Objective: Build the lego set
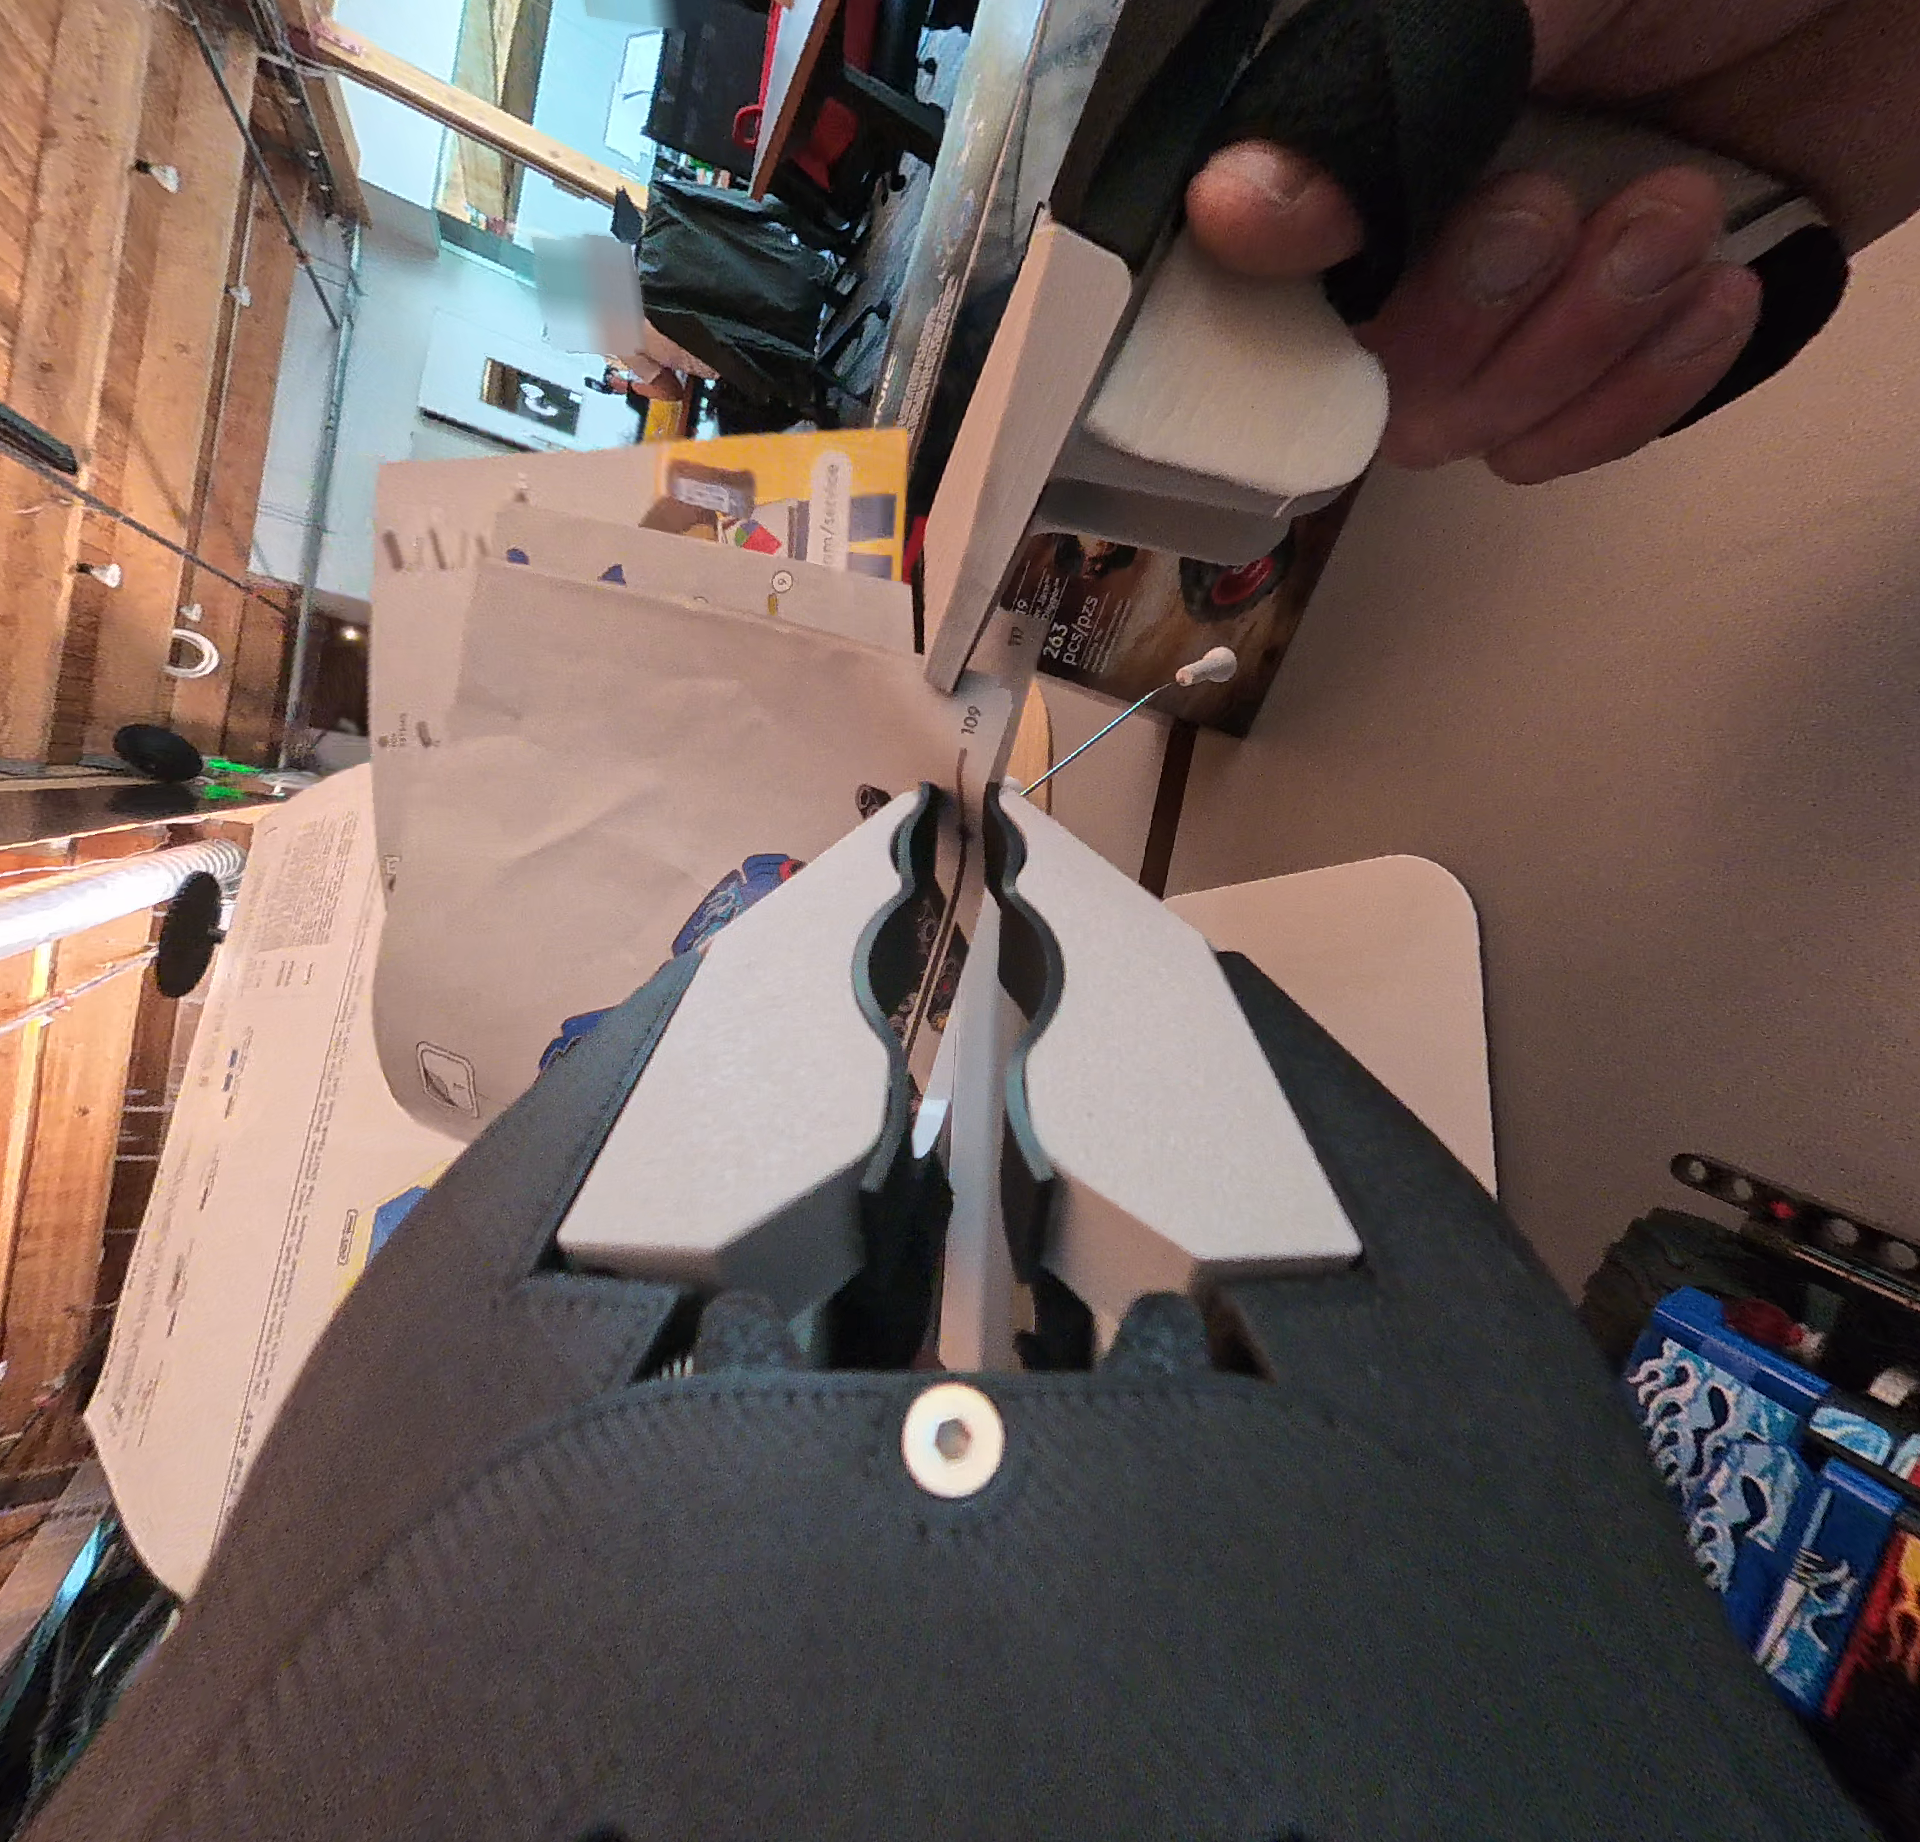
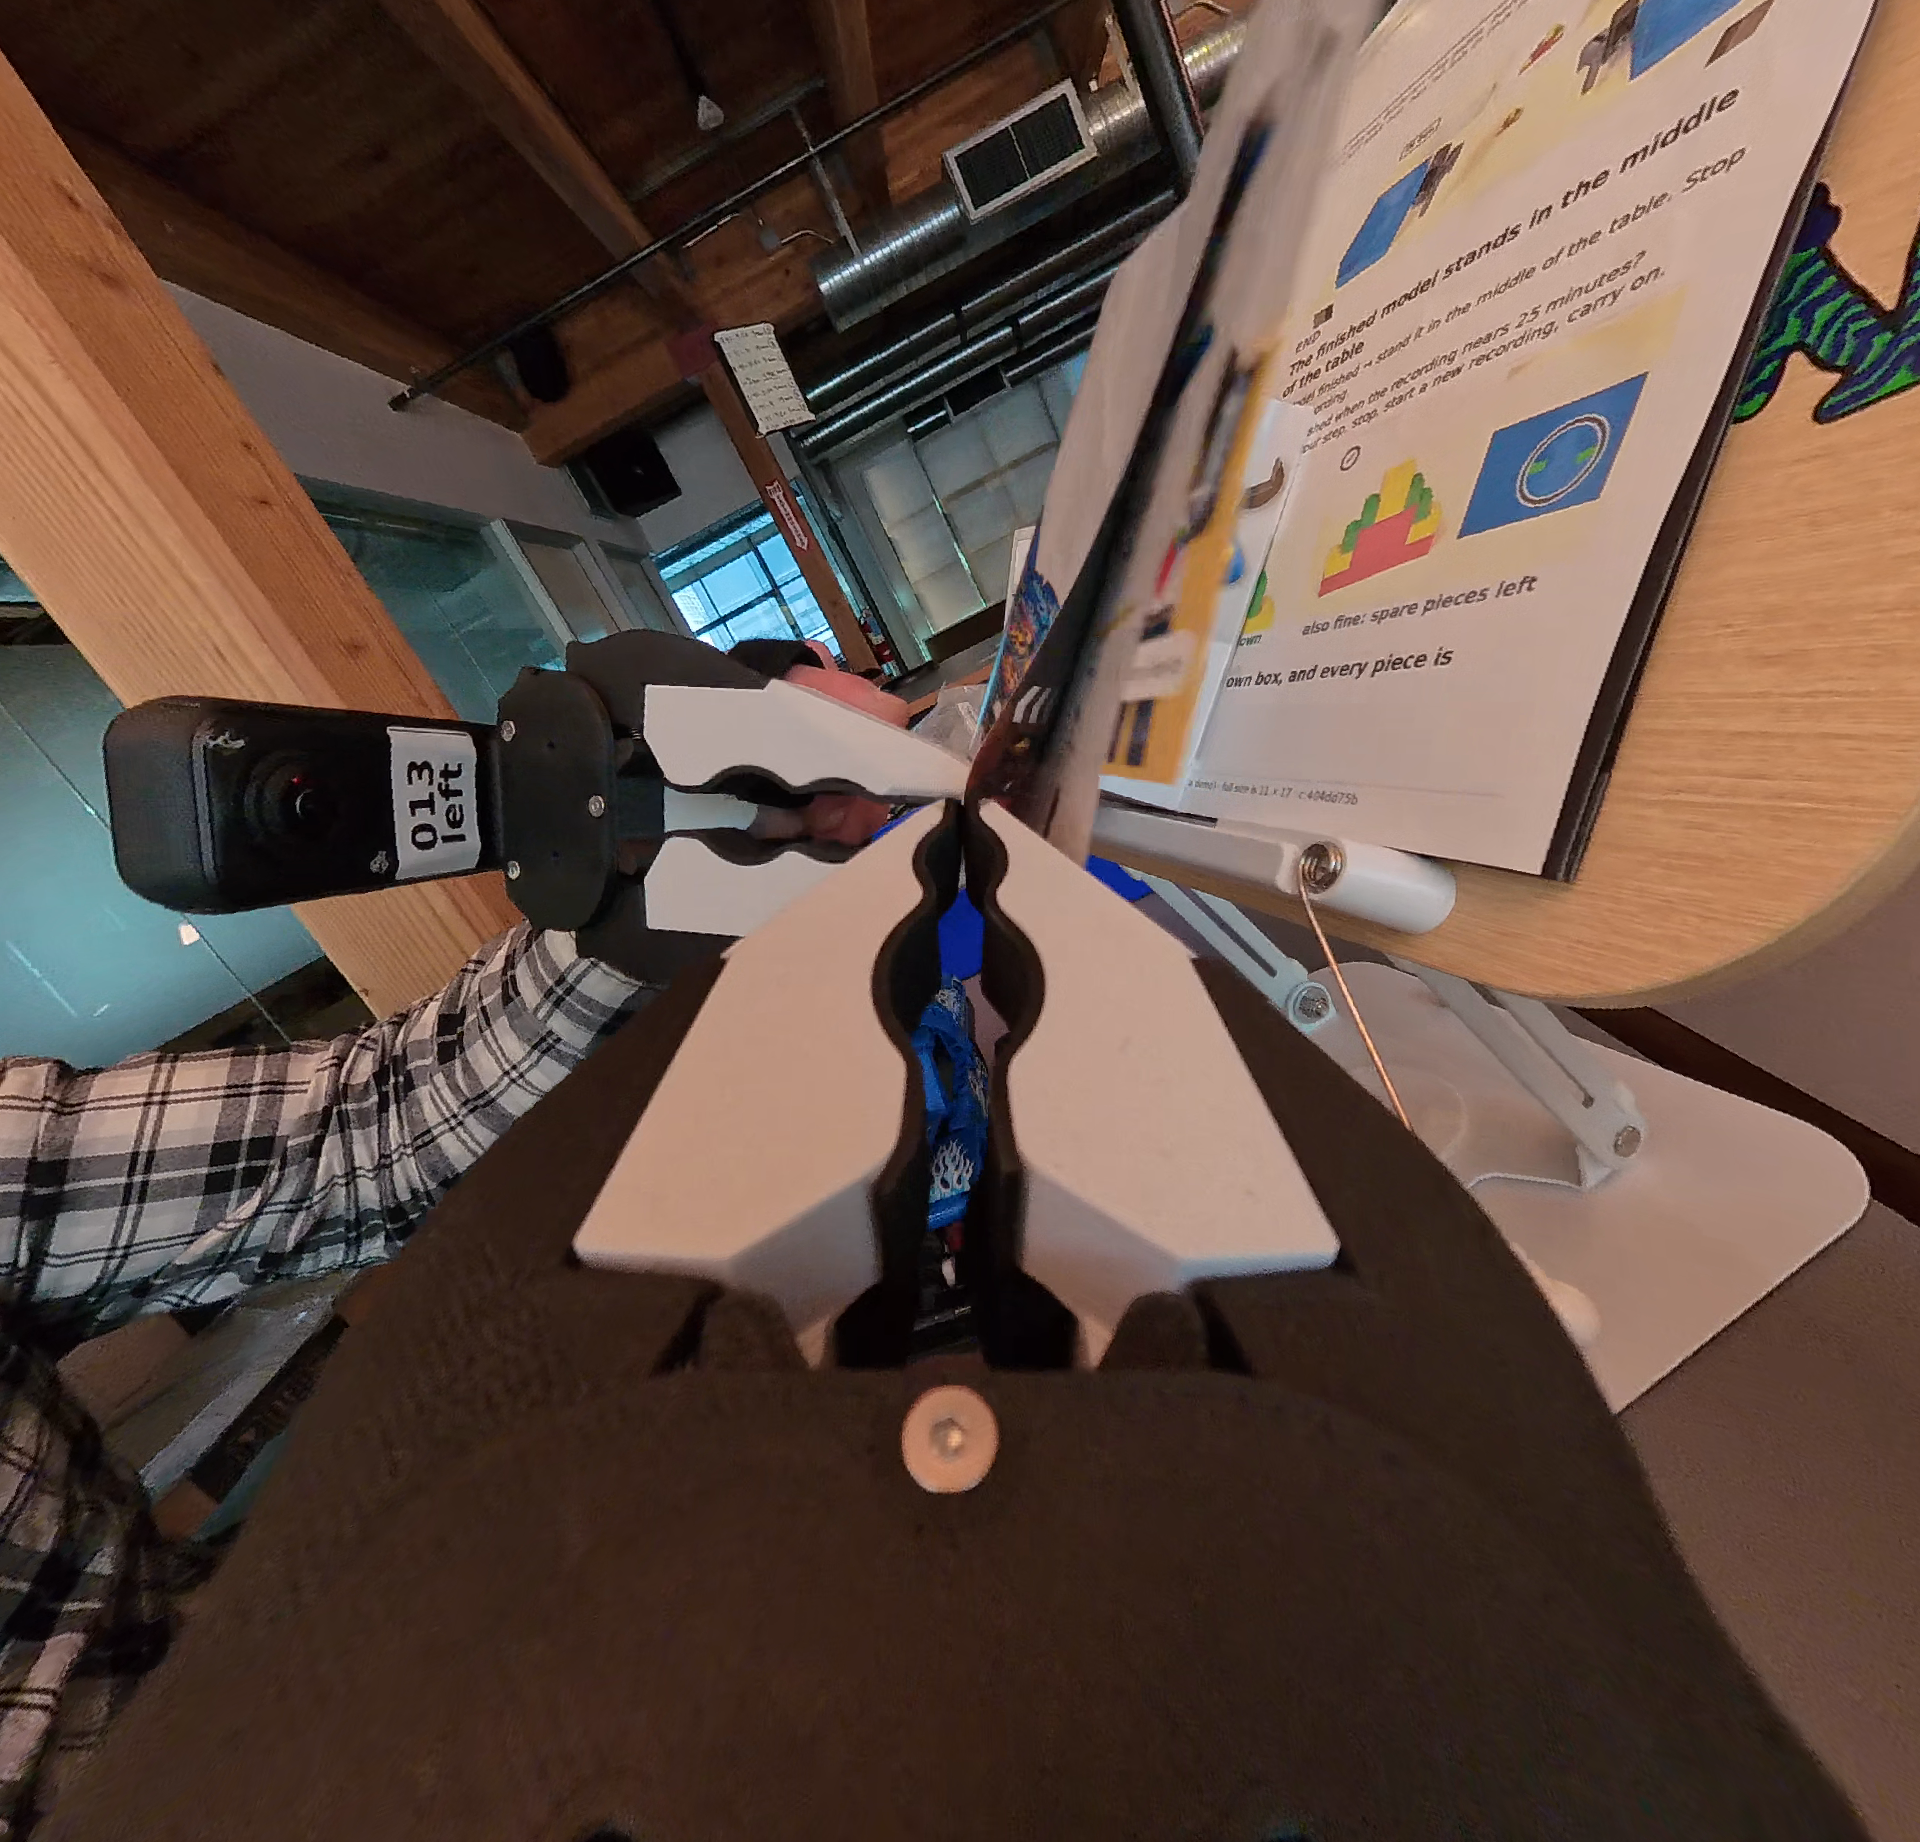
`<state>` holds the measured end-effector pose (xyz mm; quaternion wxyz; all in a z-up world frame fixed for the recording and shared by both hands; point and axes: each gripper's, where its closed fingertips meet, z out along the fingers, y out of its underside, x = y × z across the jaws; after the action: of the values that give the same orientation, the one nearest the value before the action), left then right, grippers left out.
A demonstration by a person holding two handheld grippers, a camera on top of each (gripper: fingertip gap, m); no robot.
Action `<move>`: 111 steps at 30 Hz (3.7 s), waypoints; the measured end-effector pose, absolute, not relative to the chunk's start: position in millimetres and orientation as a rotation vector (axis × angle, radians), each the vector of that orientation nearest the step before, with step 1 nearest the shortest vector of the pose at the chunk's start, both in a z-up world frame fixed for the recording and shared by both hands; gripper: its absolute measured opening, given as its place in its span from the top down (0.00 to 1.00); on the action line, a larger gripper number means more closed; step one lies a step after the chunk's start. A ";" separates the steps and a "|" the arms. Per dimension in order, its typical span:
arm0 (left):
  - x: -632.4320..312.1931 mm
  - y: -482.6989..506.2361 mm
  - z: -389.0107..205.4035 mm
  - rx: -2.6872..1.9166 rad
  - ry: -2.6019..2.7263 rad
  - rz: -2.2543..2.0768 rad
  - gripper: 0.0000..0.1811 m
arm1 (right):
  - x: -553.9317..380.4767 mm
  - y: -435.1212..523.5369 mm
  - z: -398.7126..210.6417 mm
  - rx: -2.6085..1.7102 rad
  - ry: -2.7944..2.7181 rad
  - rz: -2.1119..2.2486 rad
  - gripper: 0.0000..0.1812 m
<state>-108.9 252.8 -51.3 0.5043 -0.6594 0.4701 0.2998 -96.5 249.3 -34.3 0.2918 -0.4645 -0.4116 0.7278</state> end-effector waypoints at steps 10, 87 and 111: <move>-104.1 248.8 -49.2 -1.636 1.135 0.438 0.98 | -92.9 245.9 -30.5 -1.201 -1.091 2.013 1.00; -309.5 104.3 -5.5 -1.435 -0.129 0.485 0.89 | -88.6 317.7 -84.1 -1.511 -0.995 1.617 1.00; -120.5 260.8 -48.1 -1.575 0.960 0.804 0.97 | -78.3 297.7 -53.6 -1.370 -1.000 1.864 1.00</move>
<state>-120.5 260.8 -48.1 0.5352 -0.6612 0.4032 0.3374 -78.3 297.7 -53.6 0.3057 -0.5174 -0.3777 0.7043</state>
